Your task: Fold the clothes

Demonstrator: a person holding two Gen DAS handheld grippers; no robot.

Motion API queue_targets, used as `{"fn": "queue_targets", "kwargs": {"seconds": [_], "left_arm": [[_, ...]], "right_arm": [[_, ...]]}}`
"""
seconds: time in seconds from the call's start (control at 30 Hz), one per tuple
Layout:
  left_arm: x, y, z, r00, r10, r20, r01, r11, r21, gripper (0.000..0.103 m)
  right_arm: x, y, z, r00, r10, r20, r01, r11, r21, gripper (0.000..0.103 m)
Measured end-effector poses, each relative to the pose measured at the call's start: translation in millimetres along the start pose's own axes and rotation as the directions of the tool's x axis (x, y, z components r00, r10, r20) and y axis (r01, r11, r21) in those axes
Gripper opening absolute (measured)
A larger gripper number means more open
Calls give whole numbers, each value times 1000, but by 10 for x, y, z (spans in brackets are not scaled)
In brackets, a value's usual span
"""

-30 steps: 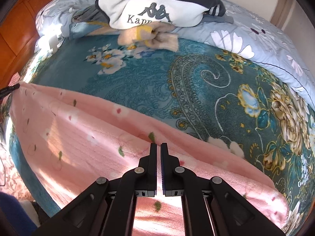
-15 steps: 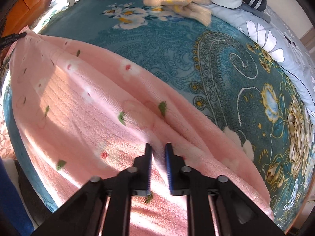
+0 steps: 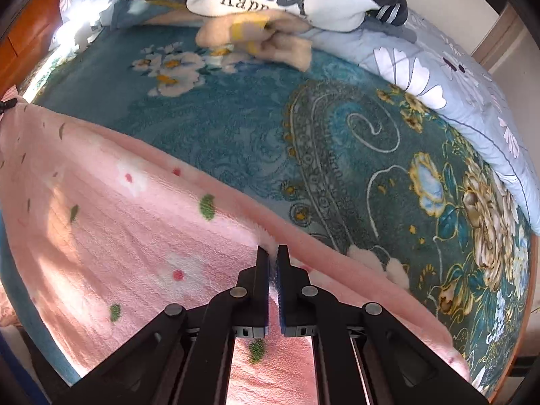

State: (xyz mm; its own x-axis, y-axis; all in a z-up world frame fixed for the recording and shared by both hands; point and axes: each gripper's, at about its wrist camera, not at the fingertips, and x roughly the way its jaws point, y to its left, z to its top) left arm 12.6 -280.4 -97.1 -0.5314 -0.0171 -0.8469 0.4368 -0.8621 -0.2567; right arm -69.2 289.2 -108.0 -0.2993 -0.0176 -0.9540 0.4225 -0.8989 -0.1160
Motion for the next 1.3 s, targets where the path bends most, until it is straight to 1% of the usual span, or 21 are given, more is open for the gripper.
{"fn": "queue_targets", "kwargs": {"seconds": [0.07,0.2,0.23,0.27,0.3,0.4,0.5,0.57,0.6,0.67,0.7,0.8,0.9,0.93,0.97,1.0,1.03,1.1,1.13,1.2,1.3], "left_arm": [[140,29,-2,1000,9,-25,-10,999,-33,12],[282,115,21,998,-22,-51,16,993,-115,14],[305,128,28,998,-27,-56,19,991,-131,15],[323,134,37,998,-18,-64,9,990,-139,20],[320,134,45,998,-14,-66,4,990,-142,25],[257,156,86,998,-15,-56,6,988,-155,35],[116,275,160,998,-57,-26,49,973,-226,41],[-18,324,194,999,-42,-6,38,963,-268,43],[-97,305,199,1000,-29,9,30,964,-263,45],[-245,183,183,999,-21,31,27,975,-222,49],[-305,90,148,999,-30,37,37,980,-194,52],[-368,-274,-26,995,-94,22,95,990,-100,57],[-226,-695,-260,990,-129,-51,128,992,-13,57],[-157,-838,-351,988,-134,-76,135,991,12,57],[-88,-984,-442,985,-137,-105,142,989,38,57],[-75,-1052,-499,984,-139,-115,145,988,50,57],[-66,-1113,-552,982,-140,-124,148,987,60,57],[-49,-1236,-659,980,-142,-142,154,985,82,57],[-40,-1297,-713,978,-143,-150,158,983,92,57],[-23,-1420,-820,975,-144,-168,165,980,113,57],[3,-1604,-981,970,-146,-195,175,974,145,57]], "right_arm": [[82,-12,-10,1000,-14,-7,14,1000,18,4],[44,-87,1,999,-26,23,25,997,72,6],[22,-111,2,999,-28,36,24,996,88,10],[9,-138,-4,999,-26,44,21,994,107,15],[-3,-166,-10,998,-23,53,17,992,125,17],[-97,-281,-66,994,32,109,-55,975,217,19],[-265,-409,-195,980,54,191,-112,945,308,25],[-399,-539,-353,965,77,250,-168,915,366,34],[-471,-614,-465,958,79,275,-188,898,397,36],[-600,-808,-764,952,53,300,-198,856,477,36],[-665,-906,-915,949,39,312,-203,832,516,36],[-877,-1292,-1548,947,-39,320,-191,734,652,37],[-1045,-1614,-2248,947,-130,295,-161,604,780,38],[-1070,-1694,-2473,947,-143,286,-162,558,814,39],[-1093,-1772,-2696,948,-155,277,-163,510,844,47],[-1103,-1819,-2889,950,-164,266,-162,468,869,51],[-1087,-1855,-3033,951,-152,270,-180,439,880,56],[-1054,-1924,-3315,951,-127,283,-216,382,899,56],[-1018,-1948,-3404,949,-110,294,-238,362,901,58],[-909,-1981,-3509,943,-74,324,-283,331,900,58],[-724,-2025,-3584,921,-22,388,-368,276,888,58]]}}
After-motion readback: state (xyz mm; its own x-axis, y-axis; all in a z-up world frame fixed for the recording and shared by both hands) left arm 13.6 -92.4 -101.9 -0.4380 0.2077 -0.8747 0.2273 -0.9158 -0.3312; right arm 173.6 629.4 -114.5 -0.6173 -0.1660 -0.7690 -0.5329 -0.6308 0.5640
